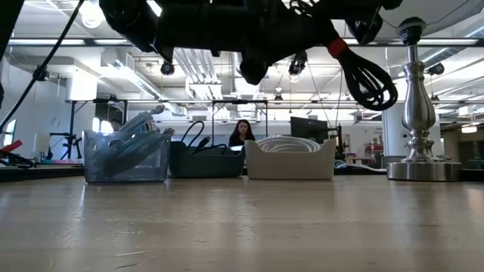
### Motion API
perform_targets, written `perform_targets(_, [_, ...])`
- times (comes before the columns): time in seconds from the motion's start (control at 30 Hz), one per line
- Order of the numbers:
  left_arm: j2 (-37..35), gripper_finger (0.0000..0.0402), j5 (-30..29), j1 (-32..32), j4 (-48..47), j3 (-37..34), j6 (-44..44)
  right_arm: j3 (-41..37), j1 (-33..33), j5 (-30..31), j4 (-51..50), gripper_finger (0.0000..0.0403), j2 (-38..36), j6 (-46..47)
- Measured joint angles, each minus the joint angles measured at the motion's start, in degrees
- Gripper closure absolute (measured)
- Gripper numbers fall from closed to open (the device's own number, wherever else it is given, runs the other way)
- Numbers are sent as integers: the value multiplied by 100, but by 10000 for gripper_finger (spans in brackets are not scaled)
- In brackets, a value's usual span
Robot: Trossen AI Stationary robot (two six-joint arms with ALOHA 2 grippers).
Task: Pick & Place USB Port
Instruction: Put the left black charger cable into the dark green bin
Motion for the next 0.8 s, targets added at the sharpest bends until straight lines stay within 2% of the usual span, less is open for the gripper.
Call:
perform_targets(0.13, [0,383,-4,11,-72,0,-1,-2,0,-3,-25,394,0,48])
perform_targets(0.53, [7,375,-98,17,-288,1,-13,-2,-2,-9,-311,392,0,107])
perform_targets(0.8, [9,375,-105,17,-430,2,-23,-2,0,-38,-473,349,0,196])
